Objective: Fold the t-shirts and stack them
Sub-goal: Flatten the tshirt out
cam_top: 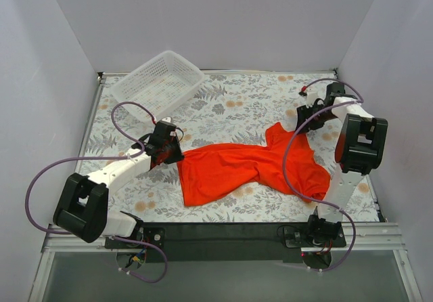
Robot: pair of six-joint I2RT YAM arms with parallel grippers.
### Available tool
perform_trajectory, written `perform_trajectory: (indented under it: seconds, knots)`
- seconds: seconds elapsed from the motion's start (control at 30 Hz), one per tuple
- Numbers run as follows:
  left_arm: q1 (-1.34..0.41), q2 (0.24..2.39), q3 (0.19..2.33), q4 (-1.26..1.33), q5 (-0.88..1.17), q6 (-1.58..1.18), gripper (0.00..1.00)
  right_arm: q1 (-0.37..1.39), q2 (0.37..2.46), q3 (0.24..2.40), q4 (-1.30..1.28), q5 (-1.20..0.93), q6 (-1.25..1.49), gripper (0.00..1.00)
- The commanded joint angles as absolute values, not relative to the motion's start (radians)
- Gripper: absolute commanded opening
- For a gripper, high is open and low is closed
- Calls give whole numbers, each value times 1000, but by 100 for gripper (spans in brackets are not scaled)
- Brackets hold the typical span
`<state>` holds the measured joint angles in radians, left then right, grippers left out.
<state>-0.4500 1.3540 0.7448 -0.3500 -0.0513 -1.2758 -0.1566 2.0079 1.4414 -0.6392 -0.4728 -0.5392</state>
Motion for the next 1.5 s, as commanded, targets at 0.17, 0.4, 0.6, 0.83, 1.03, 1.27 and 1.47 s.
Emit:
perform_trajectory:
  seconds: [0.17, 0.4, 0.6, 0.83, 1.03, 1.27, 1.47]
  knots:
    - [-451, 1315, 735, -357, -61, -1261, 0, -219, 1914, 1439, -611, -560, -543, 49]
    - [-451, 1313, 735, -357, -58, -1262, 0, -222, 1986, 1433, -609, -534, -532, 47]
    - [-451, 1313, 733, -356, -55, -1262, 0, -213, 2032, 1405, -607, -522, -535, 44]
    - [-451, 1299, 738, -356, -52, -1262, 0, -210, 2010, 1378, -601, -523, -543, 16]
    - [-451, 1125, 775, -370, -72, -1264, 0, -241, 1737, 1359, -650, -662, -600, 1]
    - [-449, 746, 984, -381, -152, -1240, 0, -334, 1211, 1587, -804, -850, -644, 1]
    - [-451, 565, 1248, -258, -181, -1131, 0, -405, 1129, 2094, -741, -747, -389, 1]
